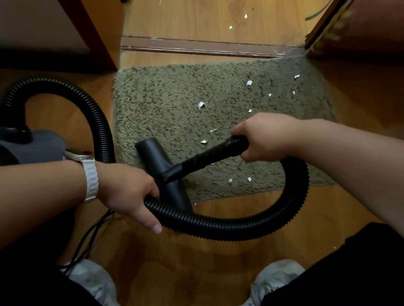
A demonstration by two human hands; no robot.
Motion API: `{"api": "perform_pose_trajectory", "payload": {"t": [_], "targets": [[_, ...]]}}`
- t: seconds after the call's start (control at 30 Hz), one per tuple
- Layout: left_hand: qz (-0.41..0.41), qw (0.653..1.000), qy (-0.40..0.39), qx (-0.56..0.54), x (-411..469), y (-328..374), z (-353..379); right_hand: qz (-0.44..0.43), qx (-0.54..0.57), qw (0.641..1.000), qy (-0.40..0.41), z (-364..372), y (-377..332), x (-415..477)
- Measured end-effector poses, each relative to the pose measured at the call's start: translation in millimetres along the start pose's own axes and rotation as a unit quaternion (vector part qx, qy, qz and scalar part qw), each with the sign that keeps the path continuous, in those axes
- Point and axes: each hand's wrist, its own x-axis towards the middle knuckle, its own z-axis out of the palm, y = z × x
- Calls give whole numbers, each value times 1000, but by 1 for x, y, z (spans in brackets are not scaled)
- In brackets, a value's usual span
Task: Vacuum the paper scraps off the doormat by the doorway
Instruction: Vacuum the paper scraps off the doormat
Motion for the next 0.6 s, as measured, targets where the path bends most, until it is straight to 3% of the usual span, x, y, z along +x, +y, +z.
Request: {"api": "perform_pose_trajectory", "payload": {"t": [0.17, 0.6], "targets": [[-10, 1000, -8, 5, -7, -2, 3, -22, -28, 999, -23, 9, -16, 8], [-9, 1000, 10, 22, -6, -1, 0, 55, 28, 997, -37, 3, 16, 8]]}}
